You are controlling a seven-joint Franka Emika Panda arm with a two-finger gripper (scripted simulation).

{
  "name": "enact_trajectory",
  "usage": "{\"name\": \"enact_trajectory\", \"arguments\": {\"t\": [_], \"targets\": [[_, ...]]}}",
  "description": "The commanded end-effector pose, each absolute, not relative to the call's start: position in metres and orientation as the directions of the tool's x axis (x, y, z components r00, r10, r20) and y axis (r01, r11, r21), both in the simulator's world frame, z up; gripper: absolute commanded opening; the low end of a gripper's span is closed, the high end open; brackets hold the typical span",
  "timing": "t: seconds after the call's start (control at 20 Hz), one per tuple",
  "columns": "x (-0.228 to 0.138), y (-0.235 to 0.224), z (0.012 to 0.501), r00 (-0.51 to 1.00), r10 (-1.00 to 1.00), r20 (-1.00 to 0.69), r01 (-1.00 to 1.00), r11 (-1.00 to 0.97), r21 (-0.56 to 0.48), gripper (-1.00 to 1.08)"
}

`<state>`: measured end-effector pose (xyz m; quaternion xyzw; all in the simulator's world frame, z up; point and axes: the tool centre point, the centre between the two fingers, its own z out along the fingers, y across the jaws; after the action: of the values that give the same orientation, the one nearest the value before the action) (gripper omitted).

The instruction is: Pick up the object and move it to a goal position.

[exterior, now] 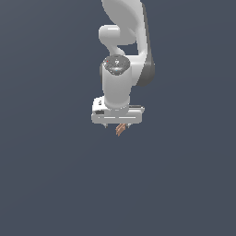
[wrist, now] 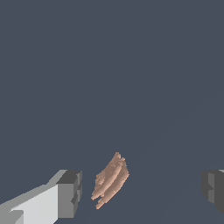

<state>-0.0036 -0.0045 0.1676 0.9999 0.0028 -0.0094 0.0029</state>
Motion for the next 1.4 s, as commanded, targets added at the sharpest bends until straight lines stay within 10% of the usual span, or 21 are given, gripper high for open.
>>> {"name": "enact_trajectory", "arguments": {"t": [0.0,1.35], "targets": [[-0.004,-0.004,0.168,1.0,0.005,-0.019,0.006,-1.0,0.006,1.0],[-0.021,-0.018,0.148,0.984,-0.178,-0.027,-0.178,-0.984,0.002,1.0]]}}
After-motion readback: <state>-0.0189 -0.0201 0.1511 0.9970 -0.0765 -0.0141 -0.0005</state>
